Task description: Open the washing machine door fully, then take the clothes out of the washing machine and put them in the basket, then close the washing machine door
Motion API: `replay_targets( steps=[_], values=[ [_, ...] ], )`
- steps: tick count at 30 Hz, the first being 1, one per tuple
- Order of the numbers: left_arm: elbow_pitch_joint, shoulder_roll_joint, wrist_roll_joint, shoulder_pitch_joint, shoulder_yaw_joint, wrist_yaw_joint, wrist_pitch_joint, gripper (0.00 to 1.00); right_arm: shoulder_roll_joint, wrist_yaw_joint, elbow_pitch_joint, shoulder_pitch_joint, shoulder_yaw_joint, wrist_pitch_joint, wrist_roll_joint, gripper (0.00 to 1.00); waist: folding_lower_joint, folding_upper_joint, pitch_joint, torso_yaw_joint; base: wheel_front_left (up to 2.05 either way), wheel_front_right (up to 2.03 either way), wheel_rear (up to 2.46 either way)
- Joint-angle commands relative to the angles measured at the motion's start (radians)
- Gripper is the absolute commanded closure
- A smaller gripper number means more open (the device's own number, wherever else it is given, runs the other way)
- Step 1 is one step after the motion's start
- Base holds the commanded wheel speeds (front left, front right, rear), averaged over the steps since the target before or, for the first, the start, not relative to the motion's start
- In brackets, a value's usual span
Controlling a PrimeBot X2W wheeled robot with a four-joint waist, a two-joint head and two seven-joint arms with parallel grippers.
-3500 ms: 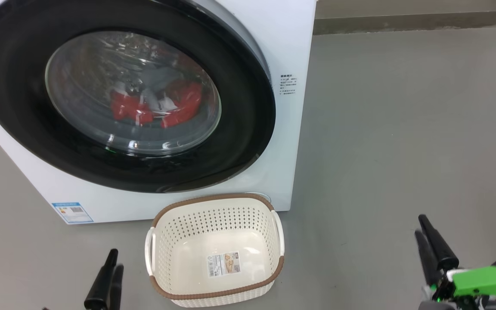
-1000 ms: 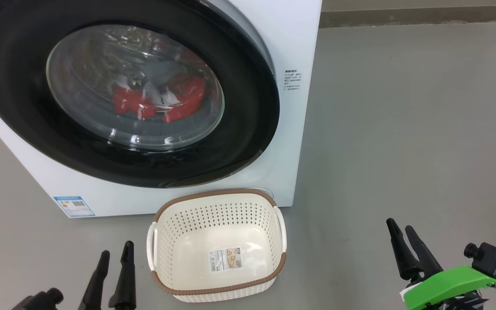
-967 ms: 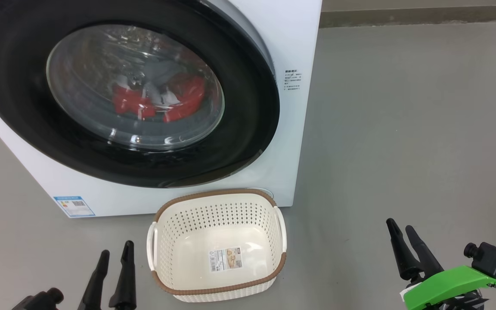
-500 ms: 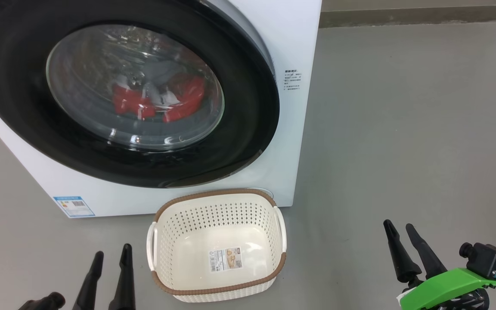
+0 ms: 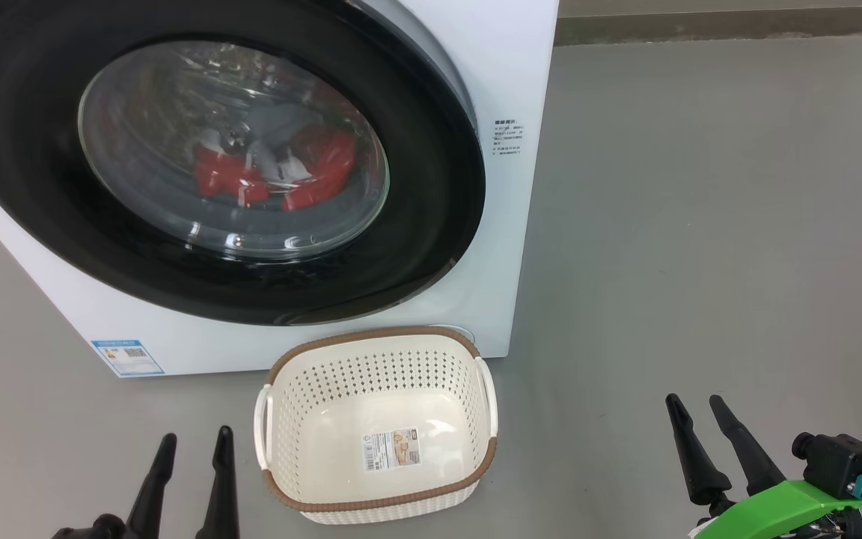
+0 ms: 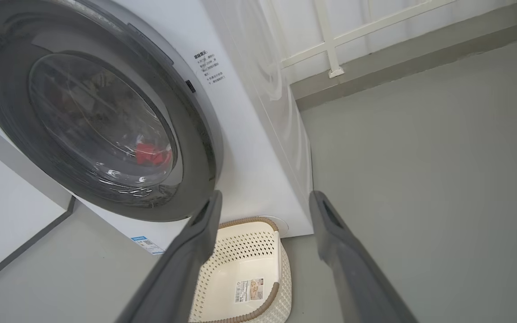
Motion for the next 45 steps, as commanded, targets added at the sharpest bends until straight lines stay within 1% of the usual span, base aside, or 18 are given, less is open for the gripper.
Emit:
replay_targets(
  steps=[1, 13, 21, 27, 32, 44, 45],
  values=[
    [-0.037, 0.012, 0.039, -0.009, 0.025, 0.010, -0.016, 0.00, -0.021, -0.001, -0.026, -0.009, 0.013, -0.018, -0.031, 0.00, 0.0000, 0.0000, 0.001, 0.000, 0.00, 0.00, 0.00],
    [-0.025, 0.013, 0.168, 0.003, 0.019, 0.017, -0.052, 0.00, -0.027, -0.001, -0.035, 0.011, -0.002, -0.053, -0.143, 0.00, 0.0000, 0.0000, 0.008, 0.004, 0.00, 0.00, 0.00],
    [-0.015, 0.014, 0.239, 0.015, 0.017, 0.021, -0.073, 0.00, -0.033, -0.001, -0.041, 0.025, -0.031, -0.074, -0.207, 0.00, 0.0000, 0.0000, 0.007, 0.004, 0.00, 0.00, 0.00],
    [-0.006, 0.014, 0.237, 0.012, 0.016, 0.023, -0.074, 0.00, -0.034, -0.001, -0.047, 0.027, -0.046, -0.075, -0.212, 0.00, 0.0000, 0.0000, 0.012, 0.003, 0.00, 0.00, 0.00],
    [0.008, 0.014, 0.214, 0.008, 0.022, 0.020, -0.074, 0.00, -0.033, -0.001, -0.049, 0.027, -0.054, -0.075, -0.211, 0.00, 0.0000, 0.0000, 0.014, 0.003, 0.00, 0.00, 0.00],
    [0.012, 0.014, 0.206, 0.003, 0.023, 0.016, -0.074, 0.00, -0.028, -0.001, -0.054, 0.019, -0.052, -0.075, -0.211, 0.00, 0.0000, 0.0000, 0.019, 0.002, 0.00, 0.00, 0.00],
    [0.012, 0.014, 0.205, 0.000, 0.021, 0.017, -0.074, 0.00, -0.028, -0.001, -0.054, 0.015, -0.051, -0.075, -0.210, 0.32, 0.0000, 0.0000, 0.022, 0.004, 0.00, 0.00, 0.00]
  ],
)
